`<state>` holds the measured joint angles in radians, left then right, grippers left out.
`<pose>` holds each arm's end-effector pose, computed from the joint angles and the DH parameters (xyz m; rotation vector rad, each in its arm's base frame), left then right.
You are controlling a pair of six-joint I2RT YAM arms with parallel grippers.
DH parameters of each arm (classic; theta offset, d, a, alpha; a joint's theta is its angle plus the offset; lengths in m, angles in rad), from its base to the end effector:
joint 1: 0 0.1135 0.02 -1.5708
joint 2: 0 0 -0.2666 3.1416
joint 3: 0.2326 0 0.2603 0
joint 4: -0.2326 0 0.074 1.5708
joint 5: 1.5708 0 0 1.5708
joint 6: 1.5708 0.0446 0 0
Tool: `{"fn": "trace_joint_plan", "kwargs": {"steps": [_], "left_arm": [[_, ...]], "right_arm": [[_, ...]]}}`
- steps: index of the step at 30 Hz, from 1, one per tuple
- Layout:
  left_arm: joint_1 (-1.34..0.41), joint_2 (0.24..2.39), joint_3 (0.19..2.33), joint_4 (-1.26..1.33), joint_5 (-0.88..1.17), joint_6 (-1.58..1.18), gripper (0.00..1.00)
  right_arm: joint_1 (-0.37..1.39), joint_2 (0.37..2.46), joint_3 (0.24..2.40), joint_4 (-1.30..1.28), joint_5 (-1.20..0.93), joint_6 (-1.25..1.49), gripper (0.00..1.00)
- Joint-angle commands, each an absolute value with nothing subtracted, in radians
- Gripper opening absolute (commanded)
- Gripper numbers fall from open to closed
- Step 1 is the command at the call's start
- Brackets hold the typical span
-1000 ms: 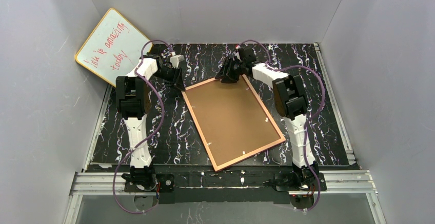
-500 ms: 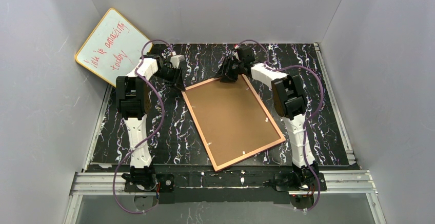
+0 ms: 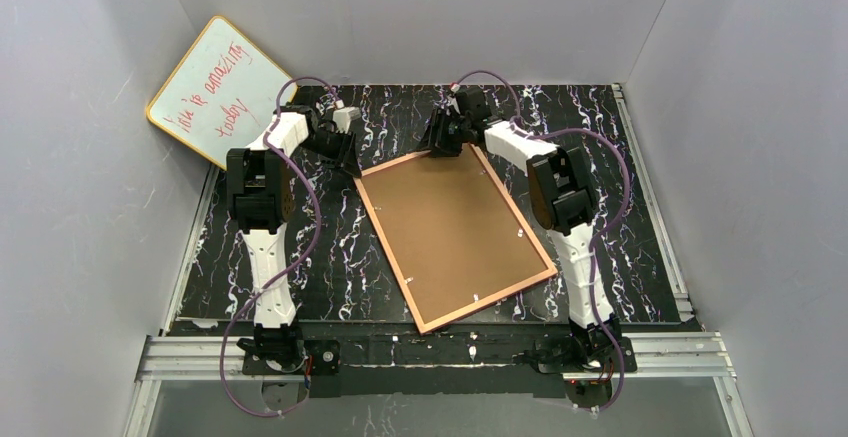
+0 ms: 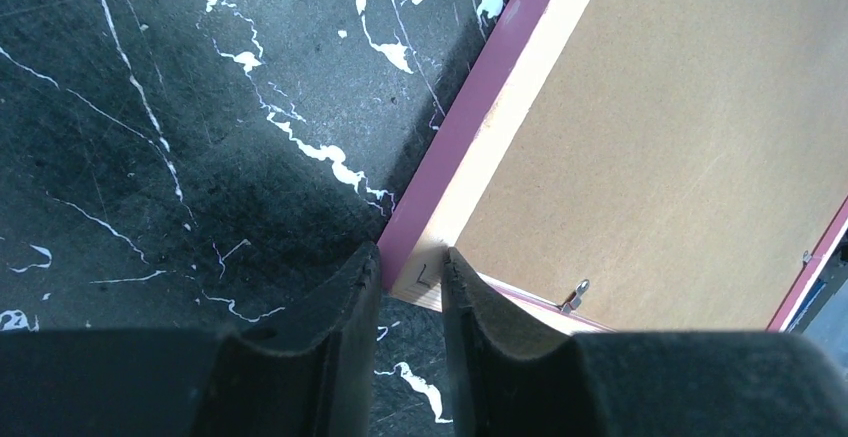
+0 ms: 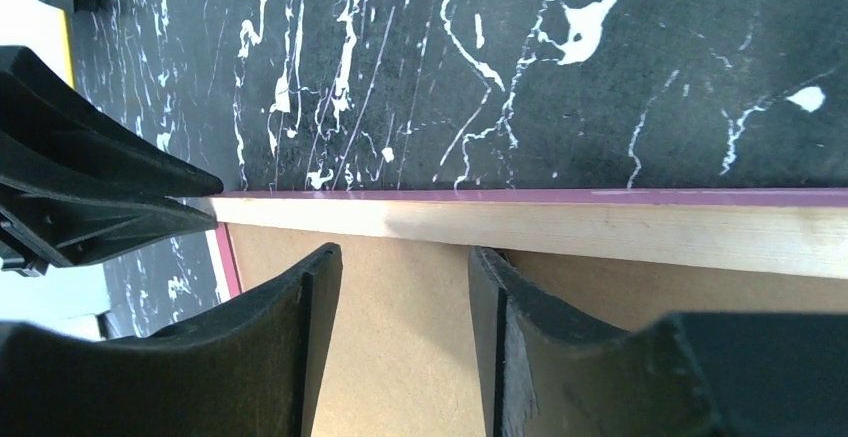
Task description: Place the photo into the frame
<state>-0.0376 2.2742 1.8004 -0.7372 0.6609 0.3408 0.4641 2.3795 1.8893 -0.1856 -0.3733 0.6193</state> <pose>0.4823 -0.0455 0.1524 0.6433 2.5037 -0.8040 0.4888 0.2628 0.1590 -0.0305 2.3871 0.9731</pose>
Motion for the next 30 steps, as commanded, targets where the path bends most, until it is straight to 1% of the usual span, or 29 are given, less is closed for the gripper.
{"fn": "trace_joint_plan", "kwargs": {"steps": [1, 3, 4, 5, 6, 9, 11, 14, 20, 24, 30], "left_arm": [[-0.034, 2.282, 1.828, -0.87, 0.611, 0.359, 0.24], [-0.017, 2.271, 1.858, -0.897, 0.609, 0.36, 0.25], [-0.008, 2.267, 1.876, -0.918, 0.606, 0.362, 0.26], [-0.003, 2.262, 1.896, -0.941, 0.606, 0.371, 0.28], [0.015, 2.253, 1.918, -0.966, 0.604, 0.381, 0.33], [0.062, 2.214, 1.922, -1.0, 0.6, 0.391, 0.46], [0.088, 2.183, 1.91, -1.013, 0.597, 0.398, 0.51], [0.124, 2.133, 1.877, -1.032, 0.602, 0.415, 0.58], [0.166, 2.016, 1.782, -1.063, 0.598, 0.47, 0.61], [0.18, 1.946, 1.708, -1.066, 0.591, 0.495, 0.61], [0.185, 1.868, 1.635, -1.064, 0.569, 0.517, 0.61]], "right_arm": [[0.522, 2.243, 1.884, -0.161, -0.336, 0.527, 0.63], [0.586, 2.181, 1.857, -0.195, -0.274, 0.482, 0.72], [0.62, 2.153, 1.848, -0.228, -0.223, 0.454, 0.78], [0.653, 2.127, 1.838, -0.261, -0.172, 0.433, 0.83], [0.69, 2.104, 1.827, -0.292, -0.126, 0.416, 0.86], [0.793, 2.064, 1.782, -0.397, 0.018, 0.397, 0.92], [0.861, 2.049, 1.736, -0.449, 0.107, 0.4, 0.94], [0.959, 2.032, 1.668, -0.482, 0.196, 0.411, 0.94], [1.105, 2.044, 1.633, -0.53, 0.278, 0.459, 0.9], [1.171, 2.059, 1.644, -0.549, 0.334, 0.482, 0.84], [1.236, 2.127, 1.713, -0.624, 0.428, 0.494, 0.7]]}}
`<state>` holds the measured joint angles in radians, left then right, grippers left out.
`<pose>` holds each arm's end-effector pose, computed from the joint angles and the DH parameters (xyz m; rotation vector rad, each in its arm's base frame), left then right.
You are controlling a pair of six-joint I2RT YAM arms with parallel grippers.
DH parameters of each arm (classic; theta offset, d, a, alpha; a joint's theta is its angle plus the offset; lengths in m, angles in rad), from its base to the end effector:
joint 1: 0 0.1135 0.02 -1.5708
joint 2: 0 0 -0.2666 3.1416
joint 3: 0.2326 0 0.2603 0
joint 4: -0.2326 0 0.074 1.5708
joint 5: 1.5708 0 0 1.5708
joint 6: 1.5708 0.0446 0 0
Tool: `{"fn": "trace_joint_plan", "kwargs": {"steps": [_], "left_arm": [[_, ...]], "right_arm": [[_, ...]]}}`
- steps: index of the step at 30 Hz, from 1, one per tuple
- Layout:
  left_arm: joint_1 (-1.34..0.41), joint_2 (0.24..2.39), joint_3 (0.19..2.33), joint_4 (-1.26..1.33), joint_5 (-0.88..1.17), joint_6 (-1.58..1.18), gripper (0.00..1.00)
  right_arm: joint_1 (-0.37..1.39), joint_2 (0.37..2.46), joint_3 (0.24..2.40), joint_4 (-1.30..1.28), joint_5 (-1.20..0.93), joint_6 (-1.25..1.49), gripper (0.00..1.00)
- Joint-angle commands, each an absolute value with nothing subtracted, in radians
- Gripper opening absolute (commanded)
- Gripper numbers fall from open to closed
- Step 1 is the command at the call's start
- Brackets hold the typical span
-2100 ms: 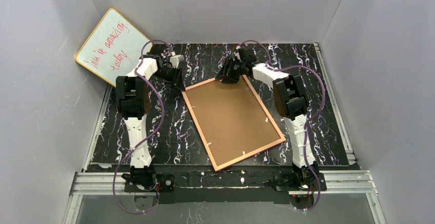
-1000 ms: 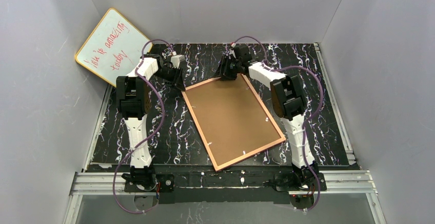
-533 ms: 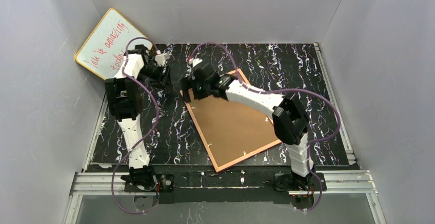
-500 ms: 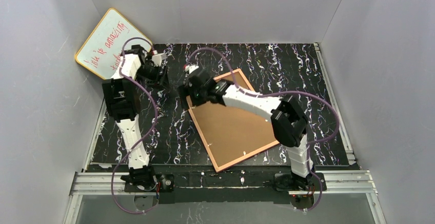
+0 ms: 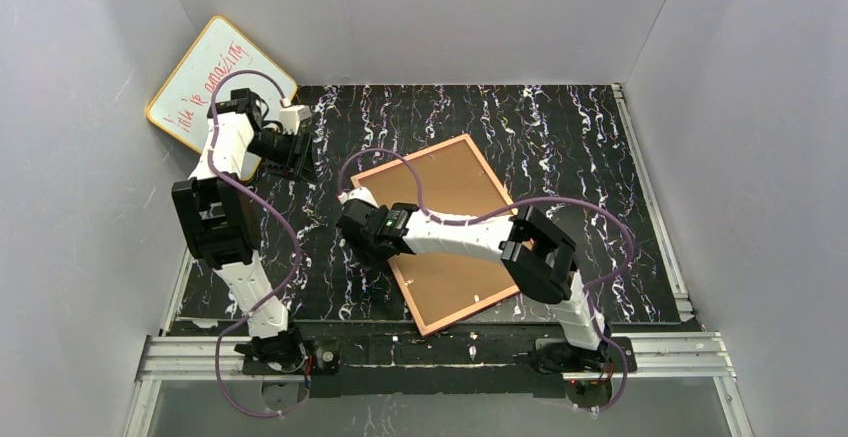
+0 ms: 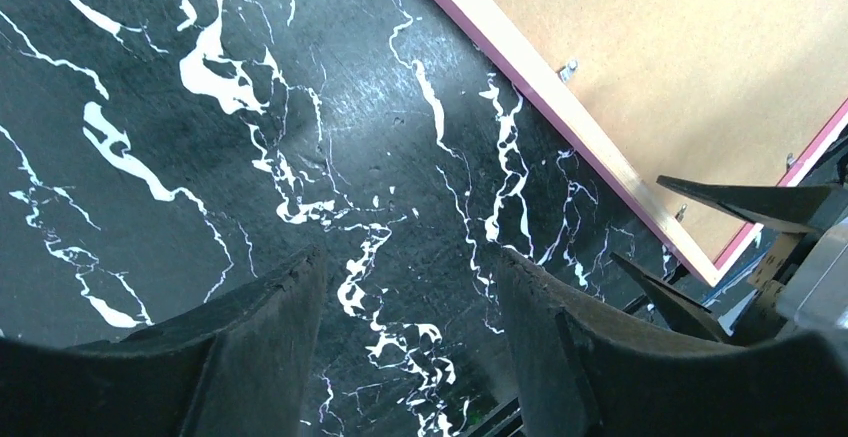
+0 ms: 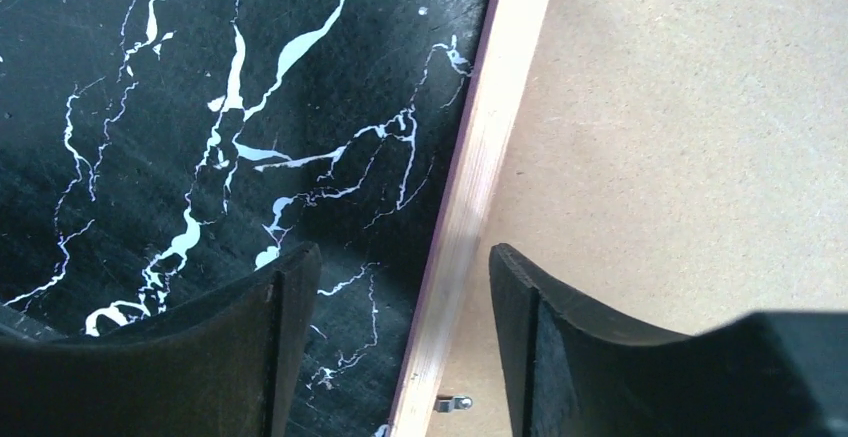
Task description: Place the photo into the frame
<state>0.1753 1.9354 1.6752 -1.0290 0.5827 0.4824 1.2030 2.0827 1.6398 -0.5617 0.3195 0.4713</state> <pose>0.4042 0.0467 0.2485 0.5116 2.5763 -0.6247 0.1812 0.4313 0.1934 -0.7908 2.3943 0.2725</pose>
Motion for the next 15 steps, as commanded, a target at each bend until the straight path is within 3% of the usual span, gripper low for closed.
{"fn": "trace_joint_plan", "kwargs": {"steps": [1, 6, 15], "left_arm": [[0.186, 1.86, 1.628, -1.064, 0.566, 0.521, 0.61], [0.197, 1.839, 1.596, -1.068, 0.557, 0.534, 0.61], [0.221, 1.845, 1.592, -1.072, 0.562, 0.543, 0.61]], "right_arm": [[1.243, 2.151, 1.729, -0.646, 0.44, 0.493, 0.67], [1.276, 2.24, 1.831, -0.765, 0.535, 0.501, 0.62], [1.299, 2.211, 1.83, -0.777, 0.645, 0.526, 0.58]]}}
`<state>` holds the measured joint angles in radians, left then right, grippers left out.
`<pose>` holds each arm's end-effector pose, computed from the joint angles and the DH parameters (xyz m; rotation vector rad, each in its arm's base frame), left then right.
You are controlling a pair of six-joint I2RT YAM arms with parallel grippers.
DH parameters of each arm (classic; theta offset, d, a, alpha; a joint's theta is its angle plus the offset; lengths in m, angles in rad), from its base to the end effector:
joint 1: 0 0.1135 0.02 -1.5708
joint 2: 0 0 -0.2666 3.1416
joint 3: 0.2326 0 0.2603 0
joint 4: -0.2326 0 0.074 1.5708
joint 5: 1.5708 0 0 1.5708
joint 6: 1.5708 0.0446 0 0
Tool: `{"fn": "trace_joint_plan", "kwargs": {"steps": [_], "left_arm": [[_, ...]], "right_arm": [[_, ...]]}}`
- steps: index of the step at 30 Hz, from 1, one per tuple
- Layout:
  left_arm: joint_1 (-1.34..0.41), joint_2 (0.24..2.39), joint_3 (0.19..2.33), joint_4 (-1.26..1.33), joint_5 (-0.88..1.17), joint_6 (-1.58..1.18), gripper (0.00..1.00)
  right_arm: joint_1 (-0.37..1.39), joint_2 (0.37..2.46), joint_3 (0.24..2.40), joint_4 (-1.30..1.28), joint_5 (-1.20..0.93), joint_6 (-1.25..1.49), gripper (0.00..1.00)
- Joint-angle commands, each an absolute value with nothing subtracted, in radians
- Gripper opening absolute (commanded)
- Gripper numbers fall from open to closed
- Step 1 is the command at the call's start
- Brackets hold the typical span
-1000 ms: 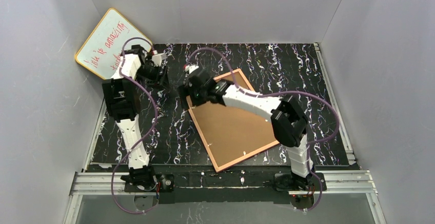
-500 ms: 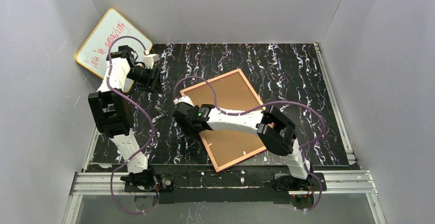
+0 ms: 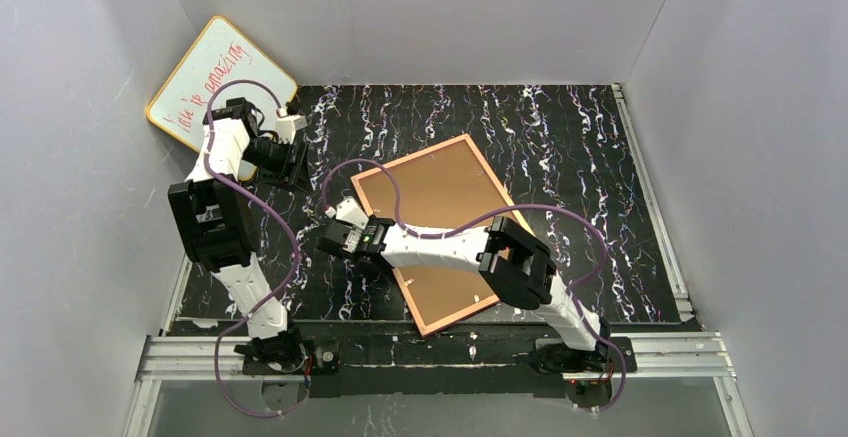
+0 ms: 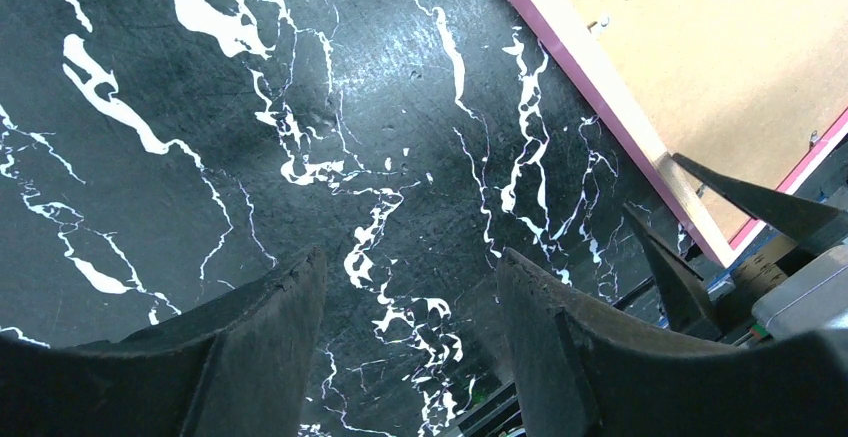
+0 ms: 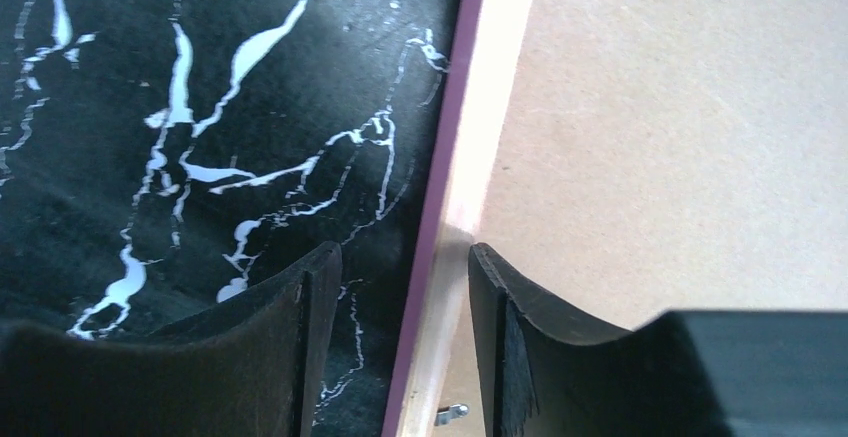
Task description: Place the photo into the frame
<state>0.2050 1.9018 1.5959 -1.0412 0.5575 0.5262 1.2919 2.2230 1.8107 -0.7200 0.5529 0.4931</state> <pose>0.3877 0.0565 0.2375 0.5124 2.6254 -0.6073 0.1562 0.4602 0.1775 -0.8085 2.3132 -0.0111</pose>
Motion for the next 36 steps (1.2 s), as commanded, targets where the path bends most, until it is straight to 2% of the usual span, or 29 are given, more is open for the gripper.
{"fn": "trace_joint_plan", "kwargs": {"steps": [1, 7, 19, 22, 26, 33, 36], "left_arm": [[0.222, 1.847, 1.594, -1.071, 0.566, 0.543, 0.61], [0.227, 1.853, 1.594, -1.081, 0.572, 0.547, 0.61], [0.229, 1.851, 1.604, -1.09, 0.57, 0.56, 0.61], [0.229, 1.852, 1.602, -1.092, 0.568, 0.563, 0.61], [0.228, 1.847, 1.564, -1.079, 0.56, 0.566, 0.61], [0.229, 1.812, 1.443, -1.036, 0.564, 0.548, 0.61], [0.235, 1.786, 1.4, -0.994, 0.539, 0.491, 0.6]], "right_arm": [[1.299, 2.206, 1.825, -0.773, 0.651, 0.523, 0.58], [1.299, 2.223, 1.813, -0.767, 0.64, 0.506, 0.57], [1.299, 2.253, 1.783, -0.739, 0.63, 0.51, 0.42], [1.299, 2.252, 1.789, -0.734, 0.627, 0.511, 0.33], [1.298, 2.253, 1.866, -0.753, 0.63, 0.499, 0.02], [1.274, 2.217, 2.222, -0.835, 0.526, 0.543, 0.01], [1.232, 2.178, 2.297, -0.821, 0.418, 0.612, 0.01]]}}
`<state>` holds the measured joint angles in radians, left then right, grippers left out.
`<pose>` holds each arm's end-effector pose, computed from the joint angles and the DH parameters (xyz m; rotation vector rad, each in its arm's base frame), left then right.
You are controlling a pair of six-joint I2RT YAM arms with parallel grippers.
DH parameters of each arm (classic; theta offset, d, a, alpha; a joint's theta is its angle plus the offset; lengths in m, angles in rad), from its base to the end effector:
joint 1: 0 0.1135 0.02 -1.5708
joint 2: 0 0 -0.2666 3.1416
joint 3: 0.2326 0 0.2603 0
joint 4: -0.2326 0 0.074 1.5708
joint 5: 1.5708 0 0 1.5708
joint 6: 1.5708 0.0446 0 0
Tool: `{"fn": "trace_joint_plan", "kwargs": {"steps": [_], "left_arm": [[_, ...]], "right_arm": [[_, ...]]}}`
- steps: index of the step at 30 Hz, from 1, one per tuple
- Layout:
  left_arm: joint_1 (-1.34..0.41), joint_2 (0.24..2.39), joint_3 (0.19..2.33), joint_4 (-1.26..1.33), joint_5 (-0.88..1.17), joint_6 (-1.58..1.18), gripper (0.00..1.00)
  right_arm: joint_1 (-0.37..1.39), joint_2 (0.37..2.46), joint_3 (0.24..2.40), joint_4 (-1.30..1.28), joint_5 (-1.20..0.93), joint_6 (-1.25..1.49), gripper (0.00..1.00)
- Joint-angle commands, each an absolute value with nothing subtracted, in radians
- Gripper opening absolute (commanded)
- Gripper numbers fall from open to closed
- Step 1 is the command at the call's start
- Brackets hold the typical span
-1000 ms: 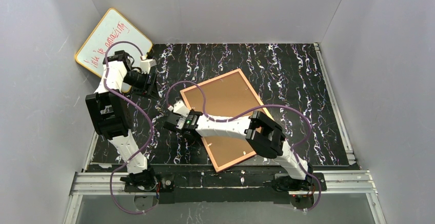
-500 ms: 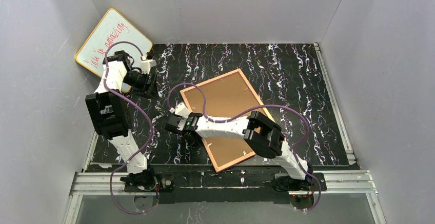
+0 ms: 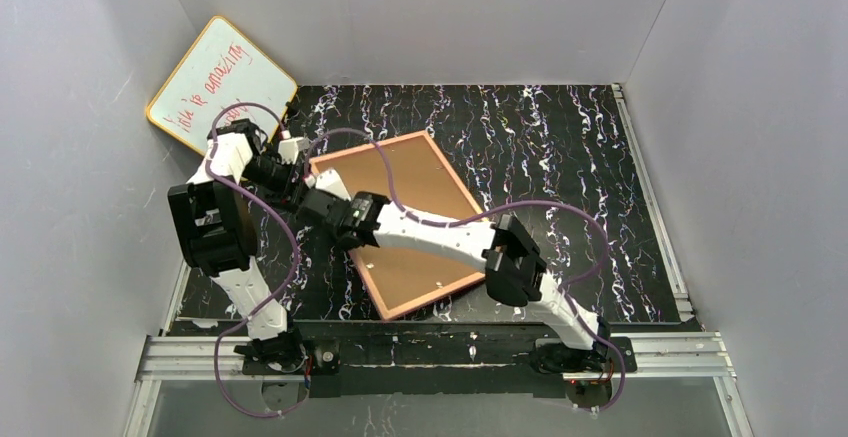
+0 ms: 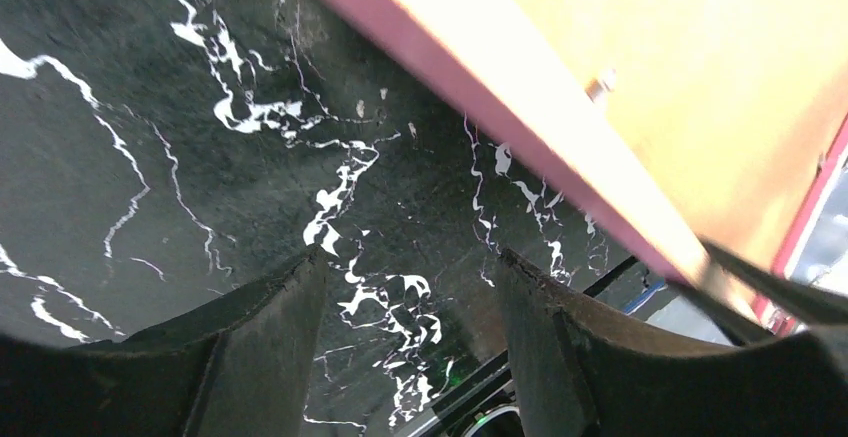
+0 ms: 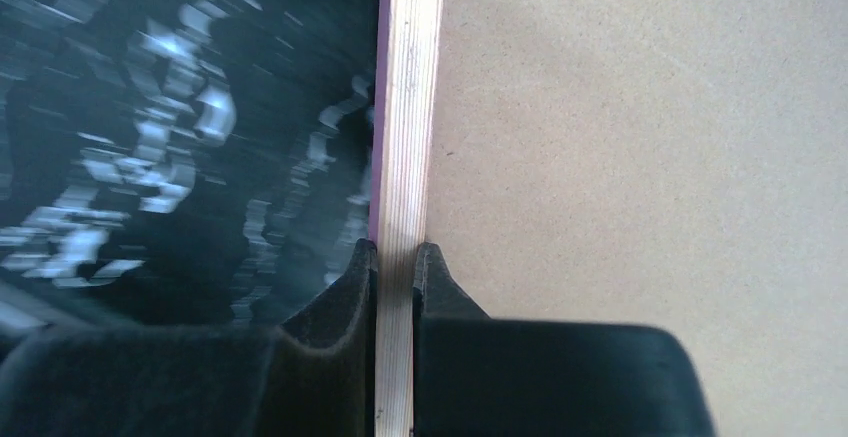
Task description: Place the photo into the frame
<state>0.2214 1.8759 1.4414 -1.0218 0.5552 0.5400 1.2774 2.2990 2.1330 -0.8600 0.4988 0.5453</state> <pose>0.3641 0.0578 0.2044 0.4813 2.7122 -0.6700 0.1696 0.4876 0.2330 -0.7055 2.3216 0.1566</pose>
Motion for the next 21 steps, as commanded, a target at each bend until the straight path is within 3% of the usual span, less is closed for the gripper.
{"fn": "trace_joint_plan", "kwargs": {"steps": [1, 11, 21], "left_arm": [[0.242, 1.771, 1.392, -0.976, 0.528, 0.463, 0.6], [0.307, 1.6, 1.528, -0.944, 0.618, 0.255, 0.59], [0.296, 1.613, 1.668, -0.899, 0.777, 0.094, 0.61]], "right_arm": [[1.217, 2.151, 2.29, -0.793, 0.387, 0.637, 0.01], [1.075, 1.85, 1.956, -0.317, 0.094, 0.943, 0.01], [0.977, 1.78, 1.839, 0.05, -0.116, 1.247, 0.01]]}}
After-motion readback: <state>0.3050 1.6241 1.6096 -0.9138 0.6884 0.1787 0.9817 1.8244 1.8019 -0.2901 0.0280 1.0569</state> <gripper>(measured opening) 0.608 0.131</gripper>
